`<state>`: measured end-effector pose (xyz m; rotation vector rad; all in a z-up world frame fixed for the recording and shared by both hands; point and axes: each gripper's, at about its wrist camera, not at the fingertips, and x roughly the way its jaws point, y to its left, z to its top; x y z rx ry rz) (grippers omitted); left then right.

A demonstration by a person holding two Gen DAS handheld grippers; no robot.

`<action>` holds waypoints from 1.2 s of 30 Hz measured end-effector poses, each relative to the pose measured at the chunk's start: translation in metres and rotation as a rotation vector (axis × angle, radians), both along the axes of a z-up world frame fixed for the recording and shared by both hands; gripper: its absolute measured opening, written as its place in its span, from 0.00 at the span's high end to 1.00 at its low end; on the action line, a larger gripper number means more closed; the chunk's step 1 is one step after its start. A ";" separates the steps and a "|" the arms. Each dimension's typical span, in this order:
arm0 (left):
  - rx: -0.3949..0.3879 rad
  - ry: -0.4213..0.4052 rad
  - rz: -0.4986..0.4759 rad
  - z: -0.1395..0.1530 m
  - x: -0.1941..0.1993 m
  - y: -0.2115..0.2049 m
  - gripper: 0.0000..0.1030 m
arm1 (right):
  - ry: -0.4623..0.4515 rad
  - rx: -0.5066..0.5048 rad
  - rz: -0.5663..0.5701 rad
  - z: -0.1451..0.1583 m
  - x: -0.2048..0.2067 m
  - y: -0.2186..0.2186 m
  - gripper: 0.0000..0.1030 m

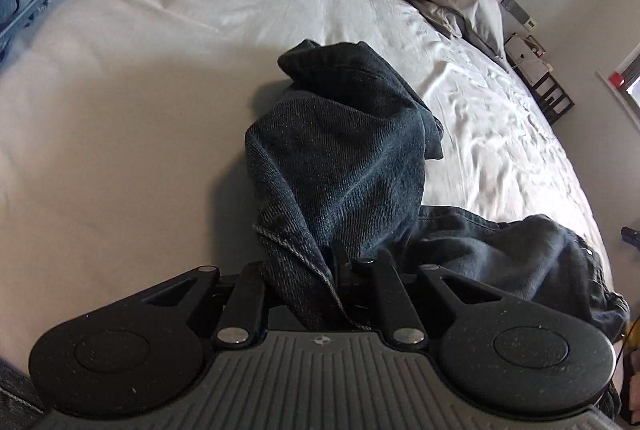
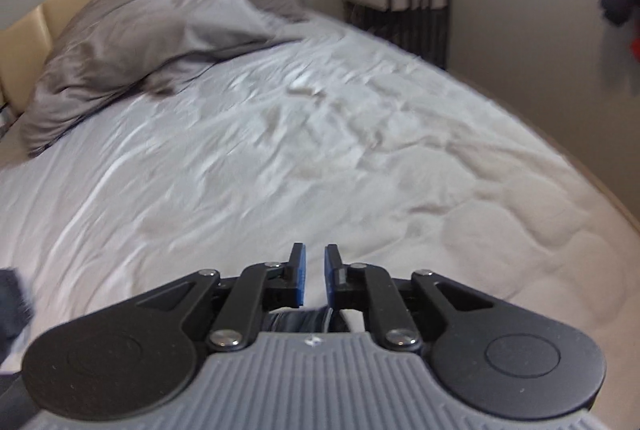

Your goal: Fold clothes

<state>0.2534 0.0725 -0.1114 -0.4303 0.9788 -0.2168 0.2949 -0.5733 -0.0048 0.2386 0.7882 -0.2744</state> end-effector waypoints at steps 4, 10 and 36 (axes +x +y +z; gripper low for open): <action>-0.019 -0.001 -0.009 0.000 -0.001 0.003 0.90 | 0.027 0.044 0.090 0.013 -0.034 0.008 0.42; -0.003 0.005 0.007 0.002 -0.001 -0.001 0.90 | 0.080 0.089 0.097 -0.001 -0.068 0.012 0.42; 0.134 -0.028 0.032 0.010 -0.003 -0.021 0.93 | 0.025 0.265 0.282 -0.084 0.000 -0.043 0.73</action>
